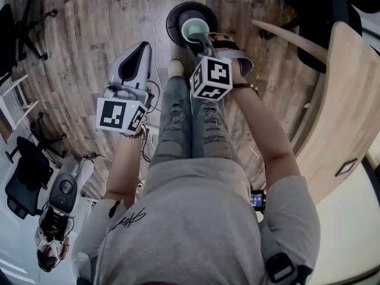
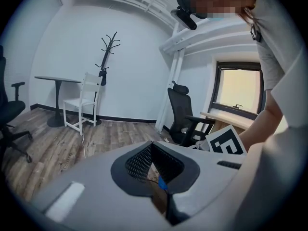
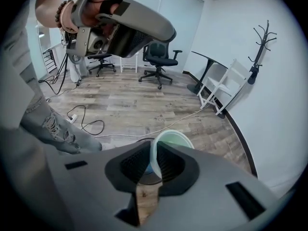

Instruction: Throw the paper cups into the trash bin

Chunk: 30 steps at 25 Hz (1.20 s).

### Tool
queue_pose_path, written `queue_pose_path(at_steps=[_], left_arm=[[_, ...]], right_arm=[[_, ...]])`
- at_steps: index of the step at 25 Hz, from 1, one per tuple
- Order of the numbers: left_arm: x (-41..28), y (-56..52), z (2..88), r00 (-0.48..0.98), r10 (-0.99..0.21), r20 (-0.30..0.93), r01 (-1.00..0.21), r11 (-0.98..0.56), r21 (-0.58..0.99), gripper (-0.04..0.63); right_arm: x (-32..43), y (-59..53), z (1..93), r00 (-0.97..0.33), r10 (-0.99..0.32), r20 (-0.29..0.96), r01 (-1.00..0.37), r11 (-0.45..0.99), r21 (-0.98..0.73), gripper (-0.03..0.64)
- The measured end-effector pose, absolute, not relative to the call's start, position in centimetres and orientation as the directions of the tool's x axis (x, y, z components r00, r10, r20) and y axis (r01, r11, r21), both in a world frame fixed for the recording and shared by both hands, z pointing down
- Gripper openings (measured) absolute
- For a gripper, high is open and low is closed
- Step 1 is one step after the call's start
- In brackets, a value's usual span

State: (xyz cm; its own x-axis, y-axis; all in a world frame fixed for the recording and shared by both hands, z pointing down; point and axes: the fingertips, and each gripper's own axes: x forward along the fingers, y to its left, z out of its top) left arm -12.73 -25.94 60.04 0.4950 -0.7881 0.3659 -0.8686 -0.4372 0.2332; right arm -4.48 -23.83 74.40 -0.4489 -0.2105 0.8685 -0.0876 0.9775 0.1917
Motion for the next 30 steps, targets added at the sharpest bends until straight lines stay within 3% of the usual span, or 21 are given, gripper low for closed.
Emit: queue_pose_path(at_steps=[30], left_arm=[[-13.8,-24.8,71.8,0.554,-0.713,0.430,-0.831,-0.441,0.341,0.003]], right_arm=[[-5.6,-23.6,92.2,-0.335,-0.138,0.932,-0.140,0.986,0.095,0.046]])
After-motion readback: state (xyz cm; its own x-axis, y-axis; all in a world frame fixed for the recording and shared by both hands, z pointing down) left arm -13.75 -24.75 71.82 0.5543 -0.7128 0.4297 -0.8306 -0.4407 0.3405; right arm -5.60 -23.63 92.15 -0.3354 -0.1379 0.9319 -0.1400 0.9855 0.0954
